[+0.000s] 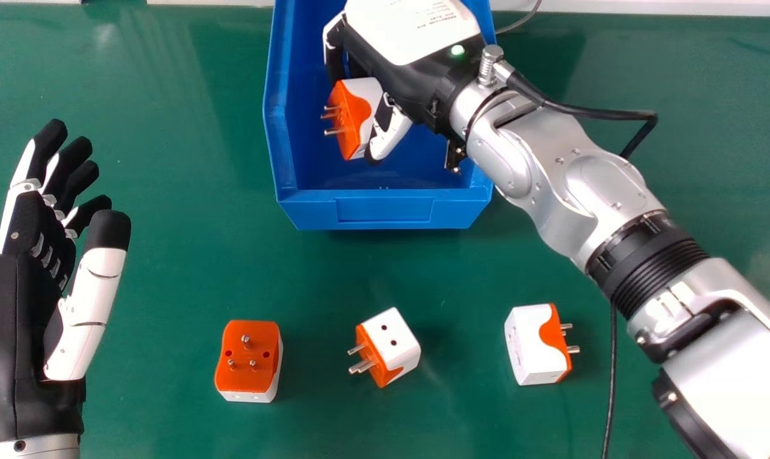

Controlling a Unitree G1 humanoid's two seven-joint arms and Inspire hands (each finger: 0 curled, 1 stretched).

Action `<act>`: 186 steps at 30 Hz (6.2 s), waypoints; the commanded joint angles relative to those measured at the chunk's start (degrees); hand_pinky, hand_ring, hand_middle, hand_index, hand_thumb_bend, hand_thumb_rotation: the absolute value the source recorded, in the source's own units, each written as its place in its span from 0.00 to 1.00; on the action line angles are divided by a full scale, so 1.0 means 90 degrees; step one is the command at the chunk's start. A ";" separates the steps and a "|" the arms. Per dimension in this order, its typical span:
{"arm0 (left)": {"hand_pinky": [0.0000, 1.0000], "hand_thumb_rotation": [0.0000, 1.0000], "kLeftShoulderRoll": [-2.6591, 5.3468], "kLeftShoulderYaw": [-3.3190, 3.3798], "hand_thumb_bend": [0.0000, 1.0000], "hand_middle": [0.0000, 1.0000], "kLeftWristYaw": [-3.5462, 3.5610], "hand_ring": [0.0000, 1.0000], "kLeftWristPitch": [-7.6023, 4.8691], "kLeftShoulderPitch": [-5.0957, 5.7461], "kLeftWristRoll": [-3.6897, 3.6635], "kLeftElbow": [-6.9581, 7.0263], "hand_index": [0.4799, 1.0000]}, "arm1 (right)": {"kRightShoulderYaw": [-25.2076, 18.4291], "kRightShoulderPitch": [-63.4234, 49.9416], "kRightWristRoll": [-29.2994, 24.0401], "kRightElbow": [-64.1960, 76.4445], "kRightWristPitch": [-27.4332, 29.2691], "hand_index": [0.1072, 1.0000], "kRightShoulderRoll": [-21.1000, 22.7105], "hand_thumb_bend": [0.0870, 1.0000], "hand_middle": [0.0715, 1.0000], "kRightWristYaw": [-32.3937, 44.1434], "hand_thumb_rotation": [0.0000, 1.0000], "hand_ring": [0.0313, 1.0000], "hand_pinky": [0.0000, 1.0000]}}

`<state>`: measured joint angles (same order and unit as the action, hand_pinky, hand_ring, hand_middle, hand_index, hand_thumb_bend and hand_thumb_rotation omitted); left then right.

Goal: Pick all objects and put in blue box

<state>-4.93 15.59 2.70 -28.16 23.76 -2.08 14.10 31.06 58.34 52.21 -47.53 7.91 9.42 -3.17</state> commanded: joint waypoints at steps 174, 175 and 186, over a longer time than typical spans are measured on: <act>0.82 0.80 0.0102 -0.0263 0.69 0.91 -0.0131 0.89 -0.0039 0.0296 0.0282 0.0245 0.84 | -0.4179 -0.9445 -0.1775 0.8263 0.1357 0.89 0.2087 0.93 0.89 0.1134 0.32 0.86 0.73; 0.82 0.80 0.0106 -0.0261 0.70 0.91 -0.0130 0.89 -0.0021 0.0308 0.0256 0.0255 0.84 | -0.4155 -0.9419 -0.1711 0.8249 0.1310 0.90 0.2080 0.94 0.91 0.1141 0.33 0.87 0.74; 0.84 0.80 0.0006 -0.0207 0.70 0.92 -0.0046 0.90 -0.0160 0.0257 0.0216 0.0088 0.85 | -0.3765 -0.9201 -0.0523 0.8162 0.0538 0.98 0.2042 0.93 0.98 0.1209 0.44 0.96 0.86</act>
<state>-4.26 13.35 2.21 -28.19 26.12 0.11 14.46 -3.10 -25.13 46.32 25.10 13.47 28.11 8.10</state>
